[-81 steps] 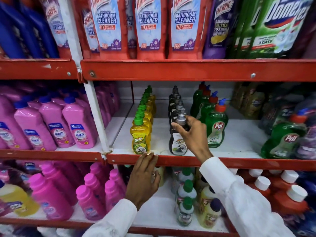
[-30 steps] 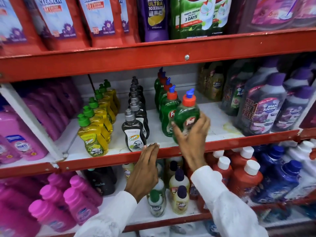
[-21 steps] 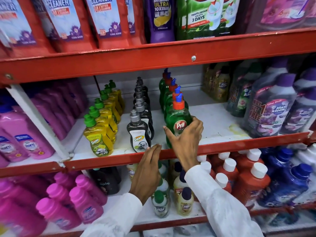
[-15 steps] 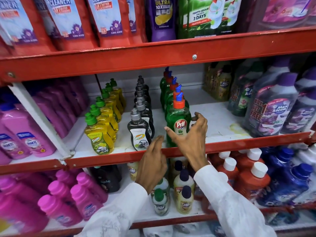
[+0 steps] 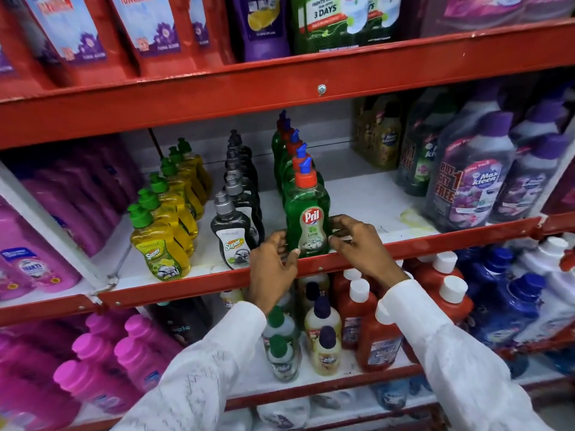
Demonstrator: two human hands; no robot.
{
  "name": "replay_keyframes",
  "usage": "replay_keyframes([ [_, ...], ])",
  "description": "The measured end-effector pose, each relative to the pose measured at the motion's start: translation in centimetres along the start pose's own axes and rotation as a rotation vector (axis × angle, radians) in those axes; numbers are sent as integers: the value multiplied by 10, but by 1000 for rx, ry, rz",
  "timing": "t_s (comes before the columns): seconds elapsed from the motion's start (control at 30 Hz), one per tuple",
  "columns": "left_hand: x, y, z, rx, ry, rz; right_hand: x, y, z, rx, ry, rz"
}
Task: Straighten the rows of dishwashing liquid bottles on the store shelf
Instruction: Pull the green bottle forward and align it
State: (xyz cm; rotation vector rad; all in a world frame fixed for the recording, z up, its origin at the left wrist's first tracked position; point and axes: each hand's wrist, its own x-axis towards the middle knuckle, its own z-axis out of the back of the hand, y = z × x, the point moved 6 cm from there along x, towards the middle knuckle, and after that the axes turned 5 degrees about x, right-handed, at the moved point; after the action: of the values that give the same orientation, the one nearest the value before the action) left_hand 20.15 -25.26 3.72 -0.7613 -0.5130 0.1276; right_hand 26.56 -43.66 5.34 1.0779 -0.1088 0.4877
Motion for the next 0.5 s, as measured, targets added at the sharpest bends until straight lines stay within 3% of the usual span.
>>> replay_keyframes([
  [0.37, 4, -2, -5, -51, 21, -29, 0, -5, 0, 19, -106, -49],
  [0.43, -1, -7, -2, -79, 19, -52, -4, -4, 0, 87, -189, -74],
  [0.5, -13, -11, 8, -141, -32, -60, -20, 4, 7, 191, -396, -42],
])
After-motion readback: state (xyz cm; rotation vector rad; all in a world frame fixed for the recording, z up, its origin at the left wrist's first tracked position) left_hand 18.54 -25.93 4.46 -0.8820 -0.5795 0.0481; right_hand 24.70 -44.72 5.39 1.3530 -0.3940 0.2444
